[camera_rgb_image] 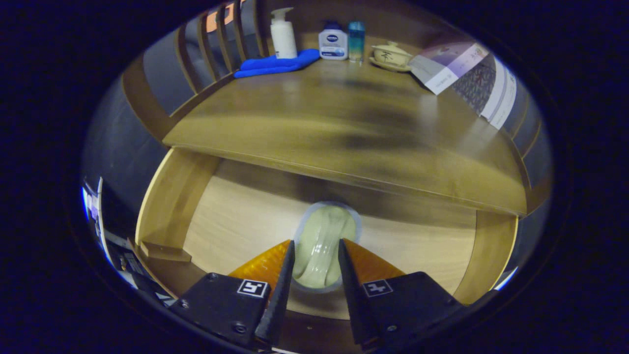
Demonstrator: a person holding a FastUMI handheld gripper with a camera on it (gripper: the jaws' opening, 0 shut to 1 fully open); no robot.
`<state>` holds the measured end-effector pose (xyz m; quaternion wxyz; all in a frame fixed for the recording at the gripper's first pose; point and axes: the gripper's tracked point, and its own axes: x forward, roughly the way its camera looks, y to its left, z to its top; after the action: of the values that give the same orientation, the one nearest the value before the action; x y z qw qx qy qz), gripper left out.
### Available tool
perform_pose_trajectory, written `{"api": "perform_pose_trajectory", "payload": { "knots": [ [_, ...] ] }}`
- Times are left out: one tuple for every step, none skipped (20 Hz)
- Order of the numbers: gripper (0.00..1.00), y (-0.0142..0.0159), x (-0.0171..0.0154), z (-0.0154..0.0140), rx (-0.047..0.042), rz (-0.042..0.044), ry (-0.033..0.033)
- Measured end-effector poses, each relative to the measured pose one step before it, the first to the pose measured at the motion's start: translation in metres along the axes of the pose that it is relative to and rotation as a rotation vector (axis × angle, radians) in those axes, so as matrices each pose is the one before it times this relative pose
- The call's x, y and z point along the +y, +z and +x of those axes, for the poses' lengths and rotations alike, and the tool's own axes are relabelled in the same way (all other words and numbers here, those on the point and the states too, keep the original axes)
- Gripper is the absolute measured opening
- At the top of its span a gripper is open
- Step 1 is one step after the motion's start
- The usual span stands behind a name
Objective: Pull open the drawer, take out the items inside it, and place them on the countertop above the cabinet.
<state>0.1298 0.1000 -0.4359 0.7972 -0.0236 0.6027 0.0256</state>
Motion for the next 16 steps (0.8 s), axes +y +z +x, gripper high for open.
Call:
{"api": "perform_pose_trajectory", "payload": {
  "knots": [
    [0.52,-0.00131,-0.00233,0.0027,0.00706,0.00652,-0.00929],
    [0.47,-0.00166,-0.00015,0.00349,0.01385,0.00766,-0.00053],
    [0.42,-0.00257,-0.00018,0.00231,0.00355,0.00149,-0.00555],
    [0.36,0.0026,0.00055,-0.00108,-0.00649,-0.00496,-0.00086],
    [0.34,-0.00186,0.00213,0.00041,0.00105,-0.01194,0.00633],
    [0.3,-0.00021,0.00047,-0.00178,0.00209,0.00345,0.00618],
    [0.26,-0.00128,-0.00085,-0.00204,0.00038,0.00694,0.00475],
    [0.22,0.0005,0.00064,-0.00374,-0.00508,0.00626,0.00954],
    [0.21,0.00096,-0.00136,-0.00495,-0.01054,0.00943,0.00568],
    [0.2,0.0026,-0.00105,-0.00648,-0.01525,0.00159,0.00382],
    [0.19,0.00112,-0.00287,-0.00644,-0.01283,0.00157,-0.00898],
    [0.2,0.00049,-0.00446,-0.00754,-0.00878,-0.00752,-0.01631],
    [0.2,-0.00026,-0.0033,-0.0072,-0.00842,-0.01145,-0.01216],
    [0.2,0.0001,-0.00193,-0.0076,-0.00503,-0.00582,-0.00367],
    [0.2,-0.00046,-0.00178,-0.00801,-0.00513,-0.00075,0.00107],
    [0.2,0.00142,-0.0019,-0.00774,-0.00731,-0.00039,0.00104]
  ]
}}
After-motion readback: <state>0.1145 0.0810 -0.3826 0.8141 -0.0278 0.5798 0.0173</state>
